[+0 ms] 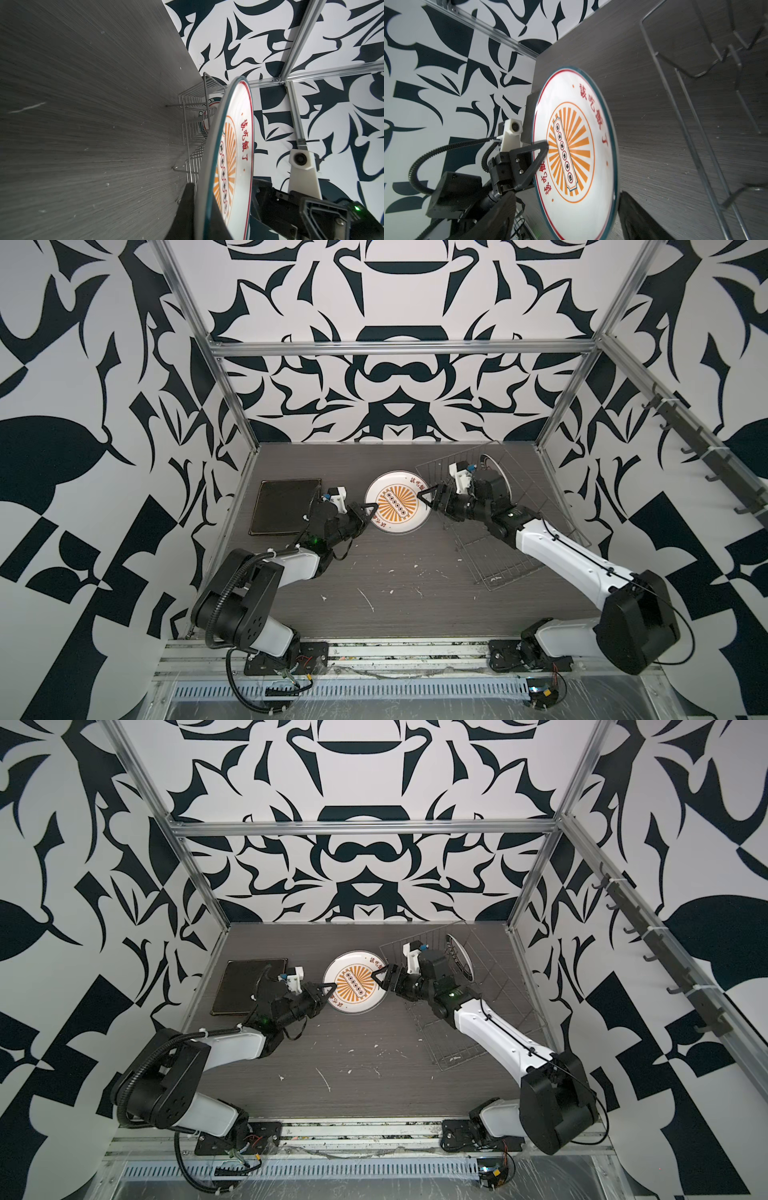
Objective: Unload the plates from the dish rack
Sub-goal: 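Open the right gripper and draw it back while the left gripper holds the plate, then lower the sunburst plate toward the table with the left gripper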
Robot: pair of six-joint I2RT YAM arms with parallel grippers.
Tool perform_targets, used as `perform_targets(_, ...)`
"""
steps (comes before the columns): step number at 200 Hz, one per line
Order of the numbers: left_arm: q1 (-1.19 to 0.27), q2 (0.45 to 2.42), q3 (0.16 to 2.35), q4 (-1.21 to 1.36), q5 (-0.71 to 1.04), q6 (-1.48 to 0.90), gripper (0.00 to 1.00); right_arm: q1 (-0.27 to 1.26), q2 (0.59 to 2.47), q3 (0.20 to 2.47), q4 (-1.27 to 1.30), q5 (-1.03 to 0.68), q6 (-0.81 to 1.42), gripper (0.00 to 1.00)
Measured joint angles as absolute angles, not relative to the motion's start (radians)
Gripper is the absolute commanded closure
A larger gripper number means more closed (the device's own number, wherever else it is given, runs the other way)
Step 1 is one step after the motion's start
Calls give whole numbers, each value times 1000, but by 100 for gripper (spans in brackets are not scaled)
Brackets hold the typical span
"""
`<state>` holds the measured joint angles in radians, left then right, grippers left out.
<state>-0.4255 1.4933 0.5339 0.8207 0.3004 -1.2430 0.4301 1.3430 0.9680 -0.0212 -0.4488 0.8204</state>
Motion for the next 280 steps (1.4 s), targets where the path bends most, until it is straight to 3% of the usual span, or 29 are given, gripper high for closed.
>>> perform_targets(107,-381,1520,621,711,189,-1211,100,289,1268,1042,-167,-479,770,14)
perform_targets(280,-330,1773,714,660,119,-1159,100,256,1174,1084,-371,-398,605,13)
